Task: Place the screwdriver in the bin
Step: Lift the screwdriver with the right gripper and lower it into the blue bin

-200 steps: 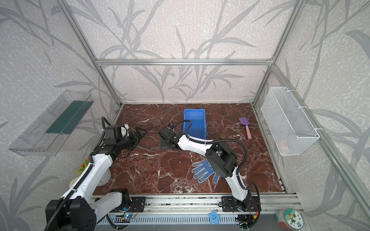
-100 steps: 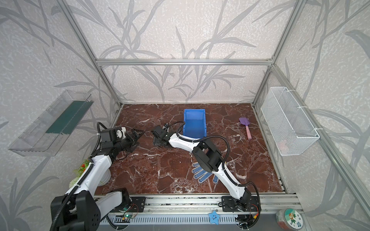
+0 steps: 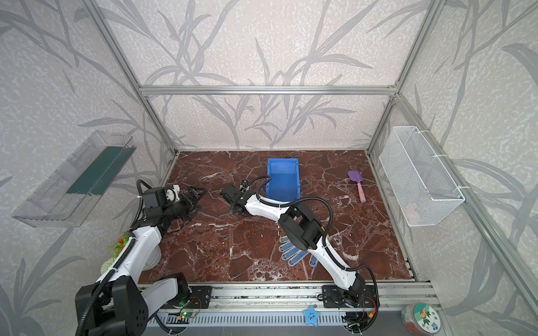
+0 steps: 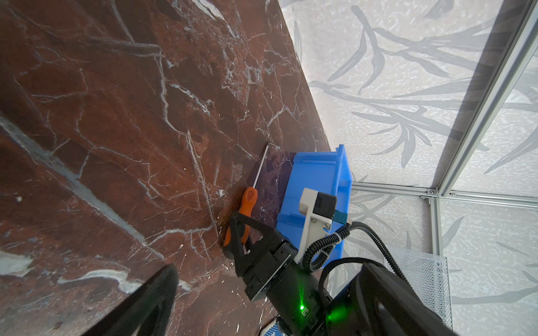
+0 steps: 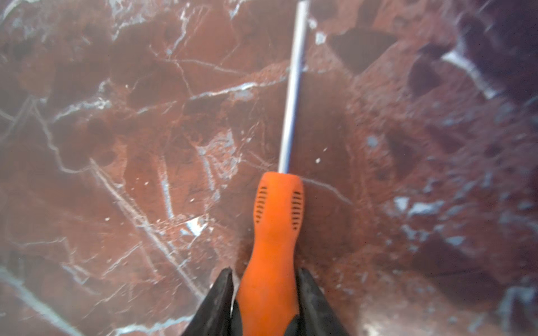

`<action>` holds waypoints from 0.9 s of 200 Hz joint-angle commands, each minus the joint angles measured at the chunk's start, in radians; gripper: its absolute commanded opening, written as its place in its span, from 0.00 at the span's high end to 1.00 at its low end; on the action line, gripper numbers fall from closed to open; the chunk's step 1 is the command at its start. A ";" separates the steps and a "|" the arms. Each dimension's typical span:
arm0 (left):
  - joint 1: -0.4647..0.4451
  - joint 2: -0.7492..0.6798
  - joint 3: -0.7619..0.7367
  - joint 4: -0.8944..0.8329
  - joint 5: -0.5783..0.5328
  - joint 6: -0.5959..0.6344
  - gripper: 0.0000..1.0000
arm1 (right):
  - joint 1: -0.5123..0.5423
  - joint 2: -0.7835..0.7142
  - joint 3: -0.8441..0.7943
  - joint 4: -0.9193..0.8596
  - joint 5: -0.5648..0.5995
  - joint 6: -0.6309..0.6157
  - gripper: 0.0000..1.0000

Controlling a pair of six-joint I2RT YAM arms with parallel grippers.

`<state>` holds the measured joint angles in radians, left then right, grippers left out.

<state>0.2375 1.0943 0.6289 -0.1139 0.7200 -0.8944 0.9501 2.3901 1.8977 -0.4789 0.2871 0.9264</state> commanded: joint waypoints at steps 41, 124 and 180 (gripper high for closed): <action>0.007 -0.001 -0.029 0.063 0.043 -0.040 0.01 | 0.003 -0.153 -0.232 -0.025 0.006 -0.186 0.90; -0.142 -0.137 -0.006 0.083 -0.068 -0.007 0.01 | -0.018 -0.563 -0.349 -0.017 -0.025 -0.356 0.91; -0.413 -0.097 0.075 0.136 -0.237 0.025 0.01 | -0.188 -0.786 -0.626 0.223 -0.112 -0.192 0.89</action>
<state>-0.1085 0.9791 0.6579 -0.0357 0.5774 -0.8886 0.8249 1.6485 1.3827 -0.3588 0.1955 0.6491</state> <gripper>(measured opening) 0.992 0.317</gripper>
